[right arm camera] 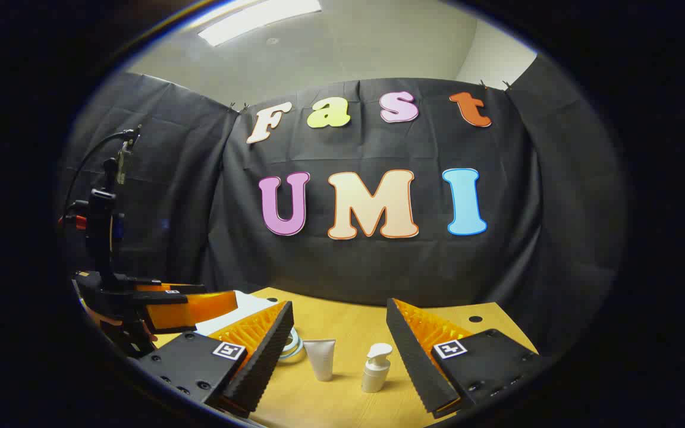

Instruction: First open the suitcase, pack the skin care products into it, and then close the suitcase.

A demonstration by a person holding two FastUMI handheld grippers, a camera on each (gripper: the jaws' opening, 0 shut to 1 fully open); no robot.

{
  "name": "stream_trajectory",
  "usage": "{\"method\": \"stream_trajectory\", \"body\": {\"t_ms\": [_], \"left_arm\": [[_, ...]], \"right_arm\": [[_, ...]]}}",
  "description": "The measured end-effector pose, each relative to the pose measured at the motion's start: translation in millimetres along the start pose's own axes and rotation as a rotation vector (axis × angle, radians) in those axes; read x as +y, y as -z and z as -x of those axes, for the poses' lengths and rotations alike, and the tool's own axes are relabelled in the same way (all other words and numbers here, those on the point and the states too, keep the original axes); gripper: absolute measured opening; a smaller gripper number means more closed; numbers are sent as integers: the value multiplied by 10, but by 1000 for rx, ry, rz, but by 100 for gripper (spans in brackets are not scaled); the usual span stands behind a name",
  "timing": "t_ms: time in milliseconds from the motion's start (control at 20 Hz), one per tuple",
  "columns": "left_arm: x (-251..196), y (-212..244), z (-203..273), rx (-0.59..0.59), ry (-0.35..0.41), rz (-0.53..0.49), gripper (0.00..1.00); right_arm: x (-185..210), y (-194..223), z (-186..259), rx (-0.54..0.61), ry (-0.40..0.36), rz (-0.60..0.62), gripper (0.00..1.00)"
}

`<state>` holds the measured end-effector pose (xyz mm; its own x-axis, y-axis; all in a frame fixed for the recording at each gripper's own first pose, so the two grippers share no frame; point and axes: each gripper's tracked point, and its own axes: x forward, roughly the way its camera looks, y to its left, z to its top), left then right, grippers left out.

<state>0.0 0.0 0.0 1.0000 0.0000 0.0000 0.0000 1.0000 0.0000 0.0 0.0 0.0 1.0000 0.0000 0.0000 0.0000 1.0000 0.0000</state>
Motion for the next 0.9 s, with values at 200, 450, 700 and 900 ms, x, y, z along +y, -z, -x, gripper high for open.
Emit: {"method": "stream_trajectory", "body": {"t_ms": [200,450,700,900], "left_arm": [[-42,45,-3,12,-1,9,94],[-88,43,-45,14,-2,9,94],[-131,61,-75,20,-5,9,94],[-222,80,-118,30,22,16,94]], "right_arm": [[-90,12,45,8,10,-8,99],[-161,14,68,15,12,-5,99],[-233,-4,38,8,18,-10,98],[-267,33,-20,23,26,-13,99]]}}
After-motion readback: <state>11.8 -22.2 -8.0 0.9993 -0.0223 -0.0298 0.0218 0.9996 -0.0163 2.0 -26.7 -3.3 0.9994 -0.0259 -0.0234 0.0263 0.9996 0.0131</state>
